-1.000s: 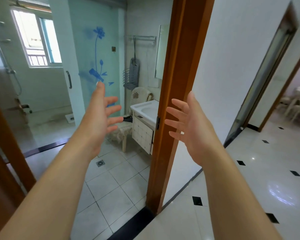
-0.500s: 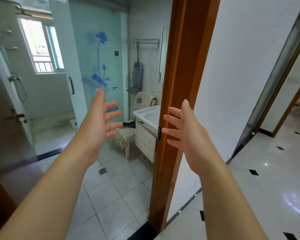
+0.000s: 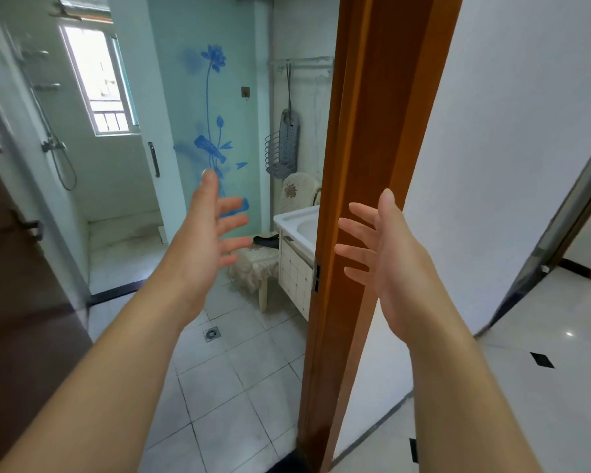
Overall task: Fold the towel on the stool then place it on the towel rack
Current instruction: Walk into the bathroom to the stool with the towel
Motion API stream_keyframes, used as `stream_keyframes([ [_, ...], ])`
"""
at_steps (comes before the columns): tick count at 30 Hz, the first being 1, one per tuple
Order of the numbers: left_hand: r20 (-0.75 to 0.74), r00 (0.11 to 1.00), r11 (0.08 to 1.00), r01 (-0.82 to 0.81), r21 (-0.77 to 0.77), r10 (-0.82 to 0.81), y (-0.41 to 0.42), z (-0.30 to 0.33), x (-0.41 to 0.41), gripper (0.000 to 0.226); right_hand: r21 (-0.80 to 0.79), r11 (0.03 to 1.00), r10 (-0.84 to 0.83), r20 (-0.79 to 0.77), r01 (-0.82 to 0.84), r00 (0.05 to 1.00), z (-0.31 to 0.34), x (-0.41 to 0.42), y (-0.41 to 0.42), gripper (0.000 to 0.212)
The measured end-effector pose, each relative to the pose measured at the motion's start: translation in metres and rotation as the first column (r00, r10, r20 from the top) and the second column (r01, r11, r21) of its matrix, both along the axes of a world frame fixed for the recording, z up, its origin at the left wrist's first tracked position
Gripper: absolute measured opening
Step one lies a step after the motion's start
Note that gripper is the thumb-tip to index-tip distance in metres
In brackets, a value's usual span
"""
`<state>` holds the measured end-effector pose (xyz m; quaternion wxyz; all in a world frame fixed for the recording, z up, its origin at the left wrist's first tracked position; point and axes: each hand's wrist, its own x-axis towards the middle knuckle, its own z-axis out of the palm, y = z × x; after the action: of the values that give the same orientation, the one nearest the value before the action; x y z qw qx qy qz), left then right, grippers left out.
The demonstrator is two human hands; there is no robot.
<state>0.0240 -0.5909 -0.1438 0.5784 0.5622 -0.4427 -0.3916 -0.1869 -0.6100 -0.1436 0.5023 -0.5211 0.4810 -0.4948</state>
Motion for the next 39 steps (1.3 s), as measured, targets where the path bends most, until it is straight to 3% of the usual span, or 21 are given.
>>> stream_keyframes([
  [9, -0.031, 0.998, 0.997, -0.055, 0.047, 0.057, -0.032, -0.015, 0.016, 0.073, 0.020, 0.995, 0.098, 0.031, -0.098, 0.995, -0.021, 0.014, -0.049, 0.064],
  [19, -0.060, 0.993, 0.993, -0.100, 0.057, 0.103, -0.069, -0.031, 0.071, 0.073, 0.019, 0.990, 0.137, -0.011, -0.137, 0.990, -0.027, 0.068, -0.088, 0.043],
  [24, -0.055, 0.995, 0.996, -0.081, 0.028, 0.082, -0.101, -0.024, 0.107, 0.067, 0.006, 0.994, 0.113, -0.043, -0.113, 0.993, -0.018, 0.101, -0.115, 0.058],
  [39, -0.089, 0.996, 1.000, -0.009, 0.006, 0.009, -0.192, -0.010, 0.216, 0.083, -0.041, 0.996, 0.071, -0.052, -0.073, 0.996, -0.002, 0.204, -0.196, 0.059],
])
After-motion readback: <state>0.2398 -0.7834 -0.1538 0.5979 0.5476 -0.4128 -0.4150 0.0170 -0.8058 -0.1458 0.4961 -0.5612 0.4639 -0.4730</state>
